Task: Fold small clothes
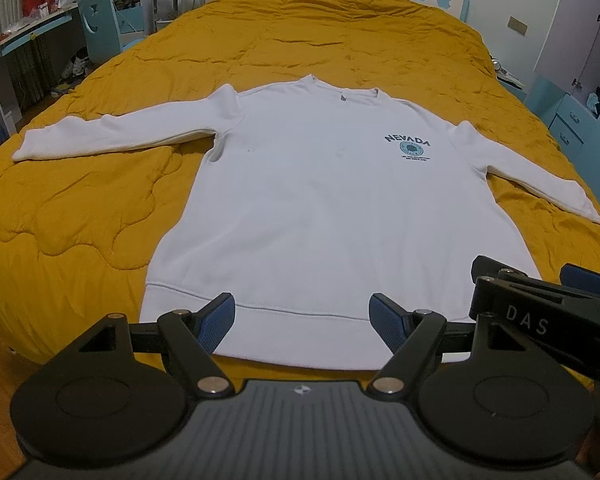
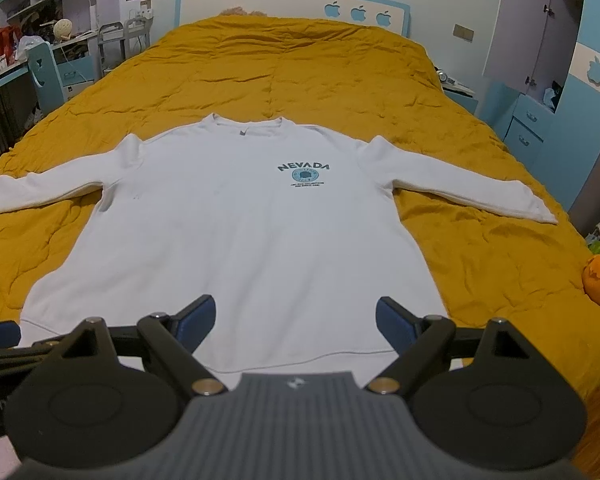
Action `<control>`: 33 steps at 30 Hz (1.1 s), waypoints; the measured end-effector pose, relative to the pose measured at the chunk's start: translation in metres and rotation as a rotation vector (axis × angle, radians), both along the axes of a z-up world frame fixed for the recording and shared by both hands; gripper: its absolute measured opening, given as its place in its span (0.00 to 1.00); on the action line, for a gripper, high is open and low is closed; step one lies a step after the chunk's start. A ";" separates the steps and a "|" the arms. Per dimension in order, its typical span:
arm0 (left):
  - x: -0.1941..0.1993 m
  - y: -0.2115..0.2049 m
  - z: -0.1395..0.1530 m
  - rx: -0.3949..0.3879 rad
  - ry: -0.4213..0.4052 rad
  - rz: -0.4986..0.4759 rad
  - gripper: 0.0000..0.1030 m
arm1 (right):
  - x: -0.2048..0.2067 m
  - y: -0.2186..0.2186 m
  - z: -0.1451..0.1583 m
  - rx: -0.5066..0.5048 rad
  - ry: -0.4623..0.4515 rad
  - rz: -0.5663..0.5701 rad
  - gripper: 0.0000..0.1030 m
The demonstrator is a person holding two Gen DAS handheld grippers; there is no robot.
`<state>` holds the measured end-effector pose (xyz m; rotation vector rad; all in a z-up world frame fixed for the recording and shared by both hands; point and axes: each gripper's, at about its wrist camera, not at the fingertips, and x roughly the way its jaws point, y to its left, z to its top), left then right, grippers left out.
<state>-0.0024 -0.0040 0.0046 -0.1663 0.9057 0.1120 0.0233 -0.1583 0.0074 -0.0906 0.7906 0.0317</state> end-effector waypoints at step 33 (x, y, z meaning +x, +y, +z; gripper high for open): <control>0.001 -0.001 -0.003 0.010 0.013 0.002 0.87 | 0.001 0.000 -0.003 -0.005 0.014 -0.006 0.81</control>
